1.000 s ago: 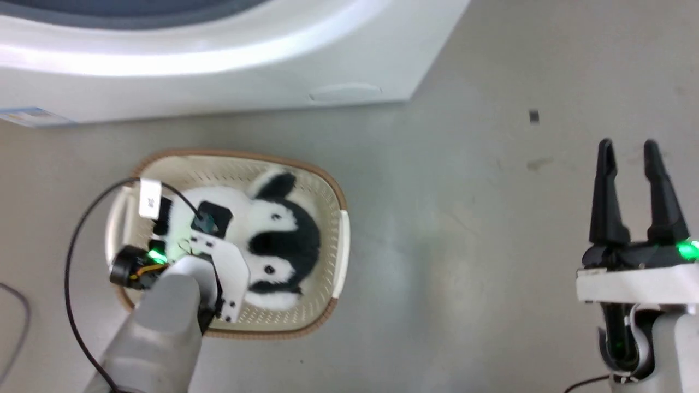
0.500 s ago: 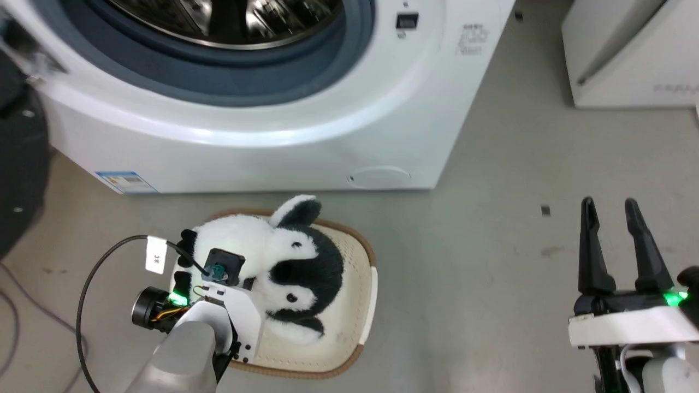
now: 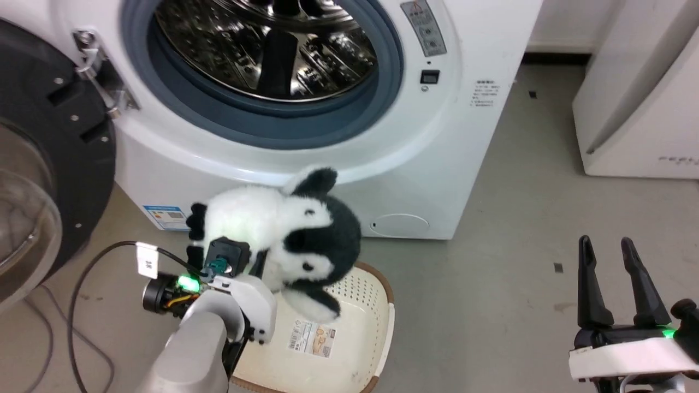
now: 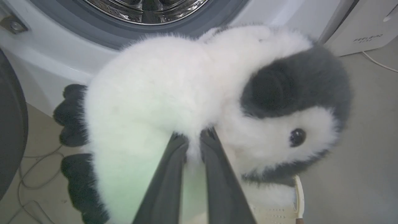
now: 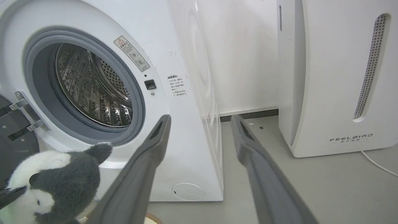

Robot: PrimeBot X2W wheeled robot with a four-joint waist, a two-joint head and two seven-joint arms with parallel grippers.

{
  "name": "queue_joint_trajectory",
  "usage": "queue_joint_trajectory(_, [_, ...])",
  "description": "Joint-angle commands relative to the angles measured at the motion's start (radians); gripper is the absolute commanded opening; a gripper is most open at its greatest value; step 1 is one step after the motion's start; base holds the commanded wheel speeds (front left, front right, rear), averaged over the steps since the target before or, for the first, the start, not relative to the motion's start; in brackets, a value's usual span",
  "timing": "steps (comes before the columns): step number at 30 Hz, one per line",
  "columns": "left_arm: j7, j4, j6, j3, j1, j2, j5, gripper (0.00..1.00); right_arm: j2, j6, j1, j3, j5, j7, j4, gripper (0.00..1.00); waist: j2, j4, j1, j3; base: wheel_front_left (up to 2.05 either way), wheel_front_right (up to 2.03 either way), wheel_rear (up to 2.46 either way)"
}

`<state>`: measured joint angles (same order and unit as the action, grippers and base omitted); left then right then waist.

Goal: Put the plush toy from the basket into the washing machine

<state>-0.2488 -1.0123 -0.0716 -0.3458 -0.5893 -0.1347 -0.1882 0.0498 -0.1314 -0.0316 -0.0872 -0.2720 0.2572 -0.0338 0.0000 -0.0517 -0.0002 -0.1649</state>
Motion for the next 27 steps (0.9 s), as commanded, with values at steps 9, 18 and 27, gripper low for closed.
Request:
queue_joint_trajectory(9, [-0.013, 0.241, 0.05, 0.063, 0.025, -0.027, -0.005, 0.0, 0.0, 0.001, 0.011, 0.003, 0.004, 0.005, 0.007, 1.0, 0.0, -0.006, 0.0002, -0.004, 0.0, 0.0, 0.0])
queue_joint_trajectory(18, [-0.013, 0.337, 0.072, 0.128, -0.047, -0.048, 0.003, 0.0, 0.0, 0.001, -0.044, 0.004, 0.003, 0.005, 0.02, 1.0, 0.0, 0.048, 0.0002, -0.107, 0.0, 0.0, 0.0])
queue_joint_trajectory(27, [-0.013, 0.334, 0.08, 0.181, -0.212, -0.086, 0.026, 0.0, 0.0, 0.001, -0.115, 0.006, -0.017, 0.005, 0.034, 1.0, 0.0, 0.129, 0.0002, -0.25, 0.0, 0.0, 0.0])
